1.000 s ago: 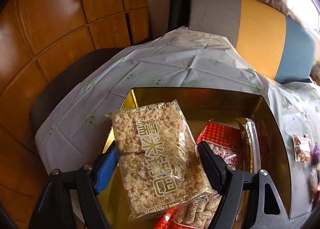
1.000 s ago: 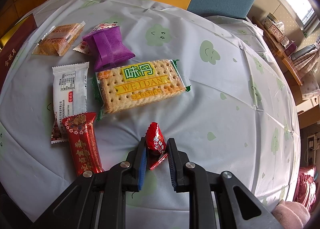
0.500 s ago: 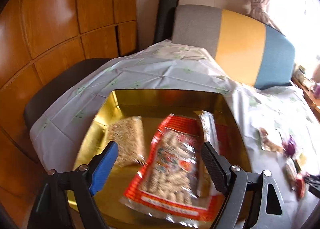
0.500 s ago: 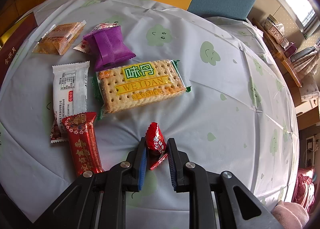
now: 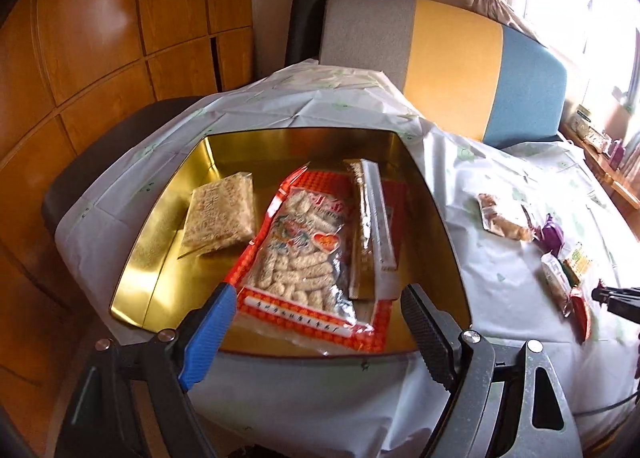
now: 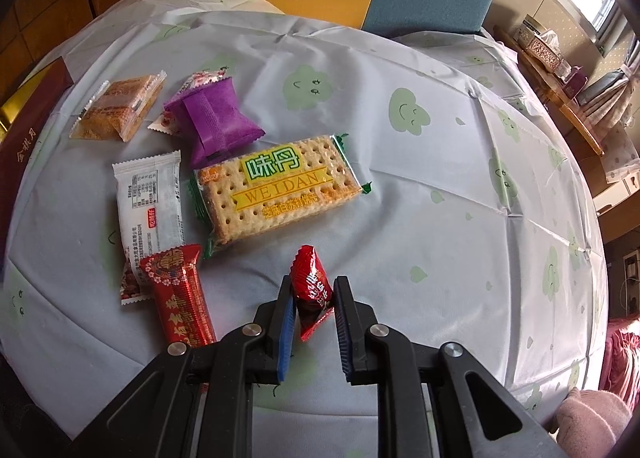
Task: Organize snacks
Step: 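Carry the red wrapped candy into the tin with the right gripper and release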
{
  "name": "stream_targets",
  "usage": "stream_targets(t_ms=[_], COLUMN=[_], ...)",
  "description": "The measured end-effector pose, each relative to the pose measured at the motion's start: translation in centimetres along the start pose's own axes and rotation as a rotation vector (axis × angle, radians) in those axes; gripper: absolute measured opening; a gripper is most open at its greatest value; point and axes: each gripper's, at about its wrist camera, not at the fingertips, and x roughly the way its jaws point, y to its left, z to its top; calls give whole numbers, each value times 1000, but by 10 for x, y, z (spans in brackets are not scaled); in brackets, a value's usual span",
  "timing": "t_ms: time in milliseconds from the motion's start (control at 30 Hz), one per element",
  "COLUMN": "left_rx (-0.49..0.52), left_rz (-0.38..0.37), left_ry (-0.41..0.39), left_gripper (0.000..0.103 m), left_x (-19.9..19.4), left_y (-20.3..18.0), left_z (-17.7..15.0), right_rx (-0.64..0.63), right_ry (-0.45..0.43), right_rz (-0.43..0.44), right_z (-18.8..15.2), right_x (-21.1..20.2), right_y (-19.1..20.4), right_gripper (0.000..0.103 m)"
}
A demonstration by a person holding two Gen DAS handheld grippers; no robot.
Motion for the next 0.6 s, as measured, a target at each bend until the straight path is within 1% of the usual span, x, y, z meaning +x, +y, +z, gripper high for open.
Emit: stream_targets(t_ms=[100,200,300,367,433,600], left_rx=[-32,-50,-65,-84,-94,-106], left_rz=[18,37,46,48,46,49], left_ry=[16,14,19,28,32,15], left_gripper=[85,85,85,85,85,85], left_x=[1,0,1,2,2,-4], left_y=[12,23,32,37,41,49], left_z=[-4,-8,-11,-13,-14,-15], right_rx=[8,8,-2,-24,-52,-132], right_ry=[-45,-90,-119,-150,-187,-235], right_rz=[29,72,119,151,199,367], right_z=[1,2,6,10,15,32], right_x=[-11,-22,-37,-50,-66,-92], right_y=[1,7,20,34,57,124], right_gripper=[18,18,18,18,18,18])
